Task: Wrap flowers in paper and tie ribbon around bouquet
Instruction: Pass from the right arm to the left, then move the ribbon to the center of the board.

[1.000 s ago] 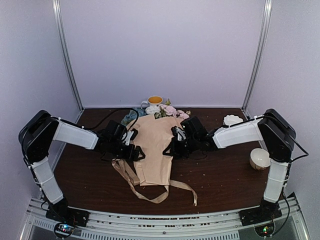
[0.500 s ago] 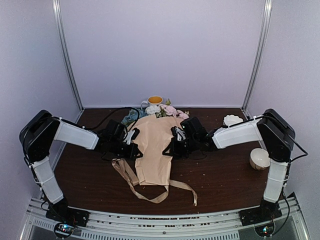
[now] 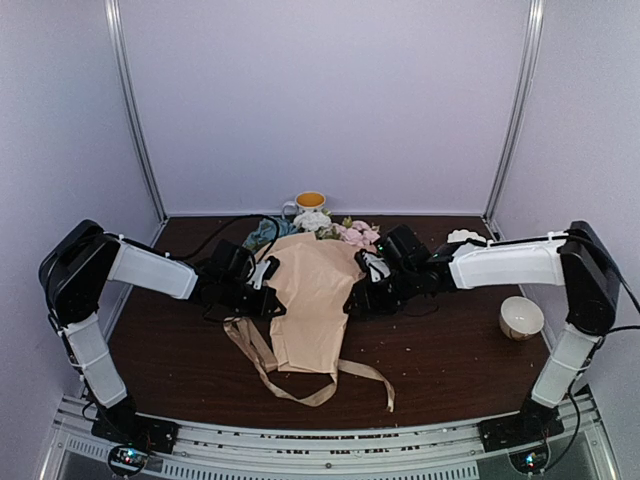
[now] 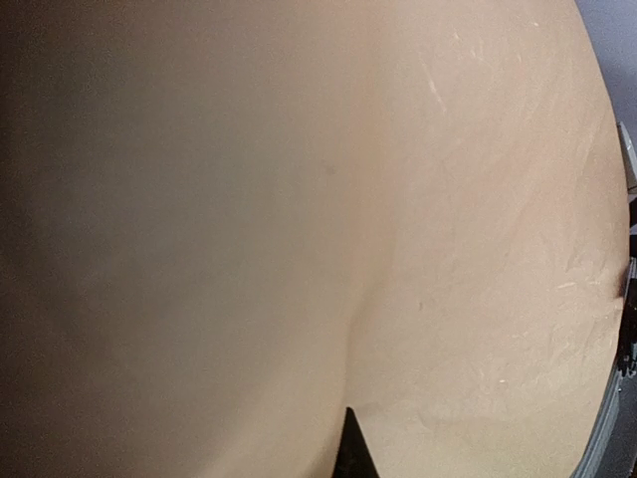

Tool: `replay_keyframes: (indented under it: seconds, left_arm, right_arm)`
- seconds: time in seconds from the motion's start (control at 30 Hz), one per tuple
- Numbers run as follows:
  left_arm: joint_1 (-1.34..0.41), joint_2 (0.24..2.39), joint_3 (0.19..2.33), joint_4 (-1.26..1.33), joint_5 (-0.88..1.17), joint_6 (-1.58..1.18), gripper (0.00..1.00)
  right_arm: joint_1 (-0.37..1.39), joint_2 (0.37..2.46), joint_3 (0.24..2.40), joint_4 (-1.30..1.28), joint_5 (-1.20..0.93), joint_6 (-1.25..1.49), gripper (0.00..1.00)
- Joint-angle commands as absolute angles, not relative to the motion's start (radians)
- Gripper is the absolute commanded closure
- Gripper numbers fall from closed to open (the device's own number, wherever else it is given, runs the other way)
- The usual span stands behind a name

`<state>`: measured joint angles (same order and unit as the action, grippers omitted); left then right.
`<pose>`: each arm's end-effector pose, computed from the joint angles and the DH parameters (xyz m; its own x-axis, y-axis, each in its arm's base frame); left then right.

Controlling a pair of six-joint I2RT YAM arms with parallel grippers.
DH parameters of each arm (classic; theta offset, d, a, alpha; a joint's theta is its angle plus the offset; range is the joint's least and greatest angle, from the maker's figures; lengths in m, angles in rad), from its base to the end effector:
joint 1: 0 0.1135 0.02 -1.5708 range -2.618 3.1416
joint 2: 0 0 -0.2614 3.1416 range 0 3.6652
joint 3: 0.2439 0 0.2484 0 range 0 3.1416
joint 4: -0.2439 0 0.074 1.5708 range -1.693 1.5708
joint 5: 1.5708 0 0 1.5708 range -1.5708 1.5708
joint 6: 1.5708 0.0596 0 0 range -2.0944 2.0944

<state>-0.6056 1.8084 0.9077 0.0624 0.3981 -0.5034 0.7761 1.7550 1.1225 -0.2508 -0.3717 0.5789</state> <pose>0.2865 -0.2265 0.1200 -0.8914 0.0763 -0.4467 0.3515 0.7388 -0.5751 0.2560 0.2816 0.1763 -0.9087 -0.1777 -0.3776 -0.3823 0.7176 0.5822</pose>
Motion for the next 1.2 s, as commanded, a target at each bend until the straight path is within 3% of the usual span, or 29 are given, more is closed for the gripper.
replay_keyframes:
  seconds: [0.0,0.17,0.3,0.4,0.6,0.7,0.77,1.17]
  left_arm:
    - [-0.605,1.814,0.917,0.088,0.406,-0.492,1.00]
    - [-0.606,1.810,0.920,0.083,0.410,-0.489,1.00]
    - [-0.605,1.802,0.927,0.066,0.409,-0.482,1.00]
    - [-0.605,1.788,0.934,0.047,0.401,-0.473,1.00]
    - [-0.606,1.760,0.934,0.040,0.418,-0.468,1.00]
    - [-0.606,1.754,0.933,0.044,0.433,-0.473,1.00]
    - [-0.604,1.748,0.939,0.044,0.445,-0.478,1.00]
    - [-0.605,1.706,0.979,0.020,0.461,-0.456,1.00]
  right_arm:
    - [0.796,1.594,1.062,-0.525,-0.202,0.433,0.50]
    - [0.883,1.547,1.003,-0.681,-0.085,0.440,0.44]
    - [0.995,1.594,1.023,-0.732,-0.059,0.442,0.33]
    - [1.041,1.643,1.036,-0.741,-0.075,0.443,0.33]
    - [1.056,1.683,0.979,-0.632,-0.225,0.488,0.71]
    - [1.050,1.684,0.977,-0.626,-0.175,0.493,0.92]
    - [1.031,1.677,0.981,-0.608,-0.140,0.491,1.00]
    - [0.615,1.739,0.984,-0.212,-0.195,0.554,1.00]
